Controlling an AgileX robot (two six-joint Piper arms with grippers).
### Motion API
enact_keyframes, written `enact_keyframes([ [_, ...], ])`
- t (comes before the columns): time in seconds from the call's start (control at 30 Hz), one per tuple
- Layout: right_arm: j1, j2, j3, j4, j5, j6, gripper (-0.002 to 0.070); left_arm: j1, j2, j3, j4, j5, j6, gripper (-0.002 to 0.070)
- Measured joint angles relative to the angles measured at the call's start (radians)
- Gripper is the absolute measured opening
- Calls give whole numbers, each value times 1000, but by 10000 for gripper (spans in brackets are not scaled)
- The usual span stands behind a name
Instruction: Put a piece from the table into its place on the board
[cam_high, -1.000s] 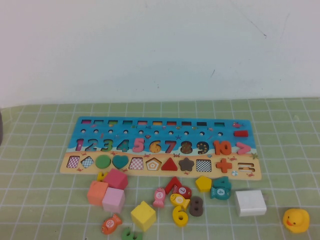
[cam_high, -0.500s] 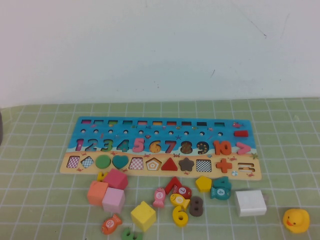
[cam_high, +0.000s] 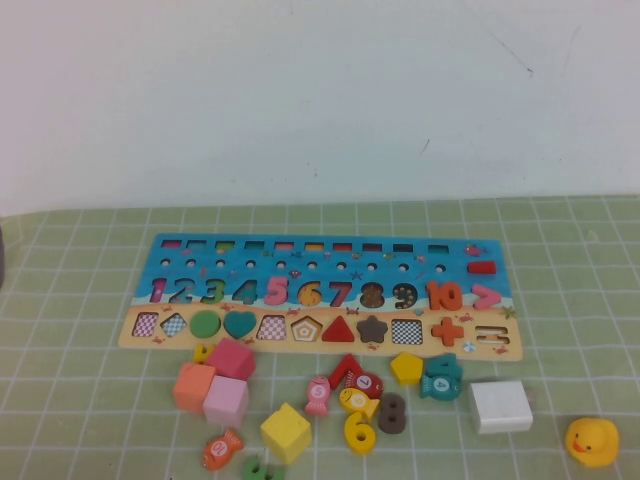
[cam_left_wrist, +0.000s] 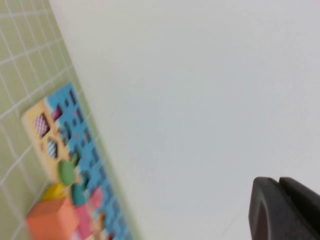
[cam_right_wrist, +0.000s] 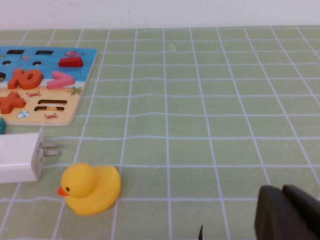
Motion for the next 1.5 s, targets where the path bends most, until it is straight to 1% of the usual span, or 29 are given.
enact_keyframes([
  [0.07, 0, 0, 0, 0, 0, 0, -1, 0, 0, 0, 4, 43, 55, -1],
  [0.13, 0, 0, 0, 0, 0, 0, -1, 0, 0, -18, 25, 101, 166, -1],
  [0.27, 0, 0, 0, 0, 0, 0, -1, 0, 21, -146, 85, 232, 416, -1],
  [0.37, 0, 0, 0, 0, 0, 0, -1, 0, 93, -242, 130, 353, 540, -1],
  [0.43, 0, 0, 0, 0, 0, 0, -1, 0, 139, -289, 137, 414, 610, -1],
  [0.5, 0, 0, 0, 0, 0, 0, -1, 0, 174, -322, 118, 419, 650, -1],
  [0.6, 0, 0, 0, -1, 0, 0, -1, 0, 194, -335, 1, 368, 693, -1],
  [0.63, 0, 0, 0, -1, 0, 0, -1, 0, 198, -337, -27, 360, 747, -1],
  [0.7, 0, 0, 0, -1, 0, 0, -1, 0, 207, -355, -61, 381, 924, -1],
  [0.77, 0, 0, 0, -1, 0, 0, -1, 0, 230, -390, -55, 466, 1068, -1],
  [0.8, 0, 0, 0, -1, 0, 0, -1, 0, 250, -418, -34, 513, 1113, -1],
  [0.83, 0, 0, 0, -1, 0, 0, -1, 0, 270, -450, -5, 547, 1129, -1],
  [0.9, 0, 0, 0, -1, 0, 0, -1, 0, 332, -523, 111, 612, 1118, -1],
  [1.0, 0, 0, 0, -1, 0, 0, -1, 0, 446, -633, 331, 700, 1036, -1],
  [1.07, 0, 0, 0, -1, 0, 0, -1, 0, 517, -701, 438, 774, 1003, -1],
  [1.17, 0, 0, 0, -1, 0, 0, -1, -9, 620, -787, 544, 842, 965, -1],
  [1.33, 0, 0, 0, -1, 0, 0, -1, -81, 776, -871, 649, 879, 937, -1],
  [1.43, 0, 0, 0, -1, 0, 0, -1, -153, 860, -897, 711, 891, 899, -1],
  [1.5, 0, 0, 0, -1, 0, 0, -1, -217, 919, -907, 768, 891, 849, -1],
])
